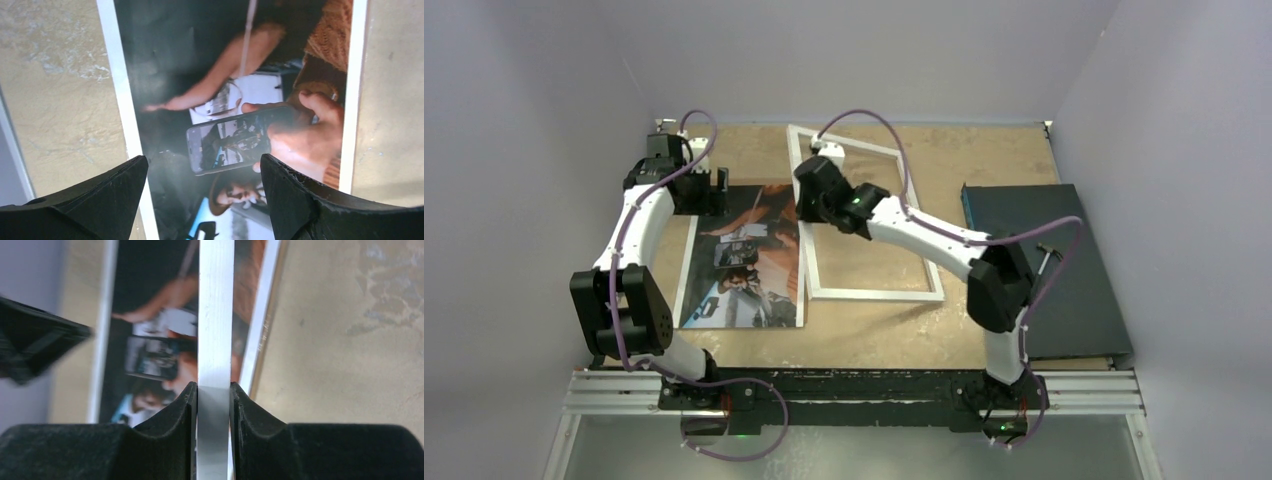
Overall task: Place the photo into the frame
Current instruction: Turn over the photo frame at the center of the board.
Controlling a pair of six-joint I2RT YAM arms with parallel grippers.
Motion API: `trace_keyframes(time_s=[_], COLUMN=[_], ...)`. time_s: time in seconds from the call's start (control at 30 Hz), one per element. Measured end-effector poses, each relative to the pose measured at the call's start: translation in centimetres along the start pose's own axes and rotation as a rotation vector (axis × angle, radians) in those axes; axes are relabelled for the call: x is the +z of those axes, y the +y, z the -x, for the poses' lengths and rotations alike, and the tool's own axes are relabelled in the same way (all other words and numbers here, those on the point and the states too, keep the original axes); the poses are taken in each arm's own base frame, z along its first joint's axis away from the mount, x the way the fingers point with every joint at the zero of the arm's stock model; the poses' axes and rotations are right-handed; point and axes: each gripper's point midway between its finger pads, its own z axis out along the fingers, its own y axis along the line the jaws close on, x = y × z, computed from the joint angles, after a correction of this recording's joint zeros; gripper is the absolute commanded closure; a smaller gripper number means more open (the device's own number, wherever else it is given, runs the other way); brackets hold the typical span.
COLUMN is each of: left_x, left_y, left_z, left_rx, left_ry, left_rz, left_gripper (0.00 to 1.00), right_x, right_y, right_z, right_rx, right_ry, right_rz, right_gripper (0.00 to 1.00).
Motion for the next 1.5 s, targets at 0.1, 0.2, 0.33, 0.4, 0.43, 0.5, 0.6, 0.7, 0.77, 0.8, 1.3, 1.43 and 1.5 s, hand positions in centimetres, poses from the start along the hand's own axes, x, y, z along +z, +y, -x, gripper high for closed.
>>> trace_keyframes(time_s=[0.1,0.2,0.33,0.4,0.43,0.5,0.6,0.7,0.77,0.8,1.3,1.43,1.5], left_x=[-0.1,-0.4,-0.9,-0.9,-0.9,-0.8,-0.3,0.4,0.8,0.9,2.9,4.3,5.0], left_y=[-0.7,-1.4,-2.7,-3.4,-3.8,-4.6,-6.2,-8.1,-9.0,-9.4,-17.5,-18.4,-18.5], left_z=[0.1,0.3,0.8,0.9,0.8,0.7,-0.1,-2.0,-2.5,-2.5,-0.1,-0.9,-1.4], left_rx=[-0.009,-0.014,-0.018,-0.030,-0.038,-0.057,-0.110,-0.190,-0.224,-0.229,-0.161,-0.145,-0.147], left_ry=[-0.008,-0.026,-0.063,-0.079,-0.087,-0.102,-0.137,-0.136,-0.123,-0.121,-0.185,-0.165,-0.148], left_rz=[-0.035,-0.074,-0.138,-0.178,-0.200,-0.243,-0.327,-0.423,-0.467,-0.479,-0.671,-0.676,-0.672], left_gripper=[0.18,0.19,0.19,0.19,0.11,0.01,0.00,0.00,0.00,0.00,0.00,0.00,0.00], right_x=[-3.1,-5.5,-7.7,-8.5,-9.0,-9.9,-11.3,-12.4,-13.2,-13.6,-19.1,-19.8,-20.1], right_y=[1.1,1.4,1.6,2.3,2.7,3.6,4.5,5.2,5.5,5.6,6.7,6.9,6.9], right_z=[4.5,8.0,10.9,11.7,12.0,12.6,13.1,13.6,14.0,14.2,15.9,16.2,16.3], right_rx=[0.092,0.162,0.226,0.251,0.266,0.301,0.355,0.400,0.431,0.443,0.612,0.645,0.661], right_ry=[-0.047,-0.088,-0.113,-0.110,-0.103,-0.090,-0.065,-0.045,-0.038,-0.035,-0.005,-0.016,-0.015], right_rz=[0.113,0.201,0.298,0.356,0.393,0.474,0.584,0.662,0.718,0.741,1.076,1.130,1.148], right_gripper=[1.00,1.00,1.00,1.00,1.00,1.00,1.00,1.00,1.00,1.00,1.00,1.00,1.00])
